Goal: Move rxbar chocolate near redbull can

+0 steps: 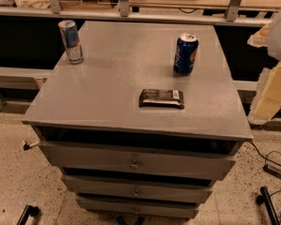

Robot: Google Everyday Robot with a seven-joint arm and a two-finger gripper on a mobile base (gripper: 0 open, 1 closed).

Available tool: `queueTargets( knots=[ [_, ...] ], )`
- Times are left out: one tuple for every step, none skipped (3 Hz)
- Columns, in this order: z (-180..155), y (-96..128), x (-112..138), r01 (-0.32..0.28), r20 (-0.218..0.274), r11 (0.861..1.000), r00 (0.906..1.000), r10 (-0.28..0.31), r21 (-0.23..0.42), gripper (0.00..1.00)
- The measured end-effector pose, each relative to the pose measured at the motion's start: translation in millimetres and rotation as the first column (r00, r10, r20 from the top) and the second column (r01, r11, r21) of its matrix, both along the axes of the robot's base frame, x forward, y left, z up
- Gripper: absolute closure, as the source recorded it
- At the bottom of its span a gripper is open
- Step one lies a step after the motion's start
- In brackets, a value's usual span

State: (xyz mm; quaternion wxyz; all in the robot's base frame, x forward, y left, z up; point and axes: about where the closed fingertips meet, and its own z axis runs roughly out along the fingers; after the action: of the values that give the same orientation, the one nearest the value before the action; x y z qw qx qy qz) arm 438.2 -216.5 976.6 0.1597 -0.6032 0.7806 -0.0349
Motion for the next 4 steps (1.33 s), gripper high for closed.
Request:
queueTargets(
  knots=[
    [-2, 1, 3, 0.000, 0.001, 1.000, 1.0000, 0.000, 0.009, 0.00],
    [-16, 12, 20, -0.008, -0.001, 0.999, 1.0000, 0.008, 0.053, 0.00],
    [-31, 26, 37, -0.026, -0.008, 0.996, 0.9996, 0.027, 0.090, 0.00],
    [-60, 49, 61, -0.044, -0.044, 0.991, 0.9978, 0.050, 0.129, 0.00]
  ],
)
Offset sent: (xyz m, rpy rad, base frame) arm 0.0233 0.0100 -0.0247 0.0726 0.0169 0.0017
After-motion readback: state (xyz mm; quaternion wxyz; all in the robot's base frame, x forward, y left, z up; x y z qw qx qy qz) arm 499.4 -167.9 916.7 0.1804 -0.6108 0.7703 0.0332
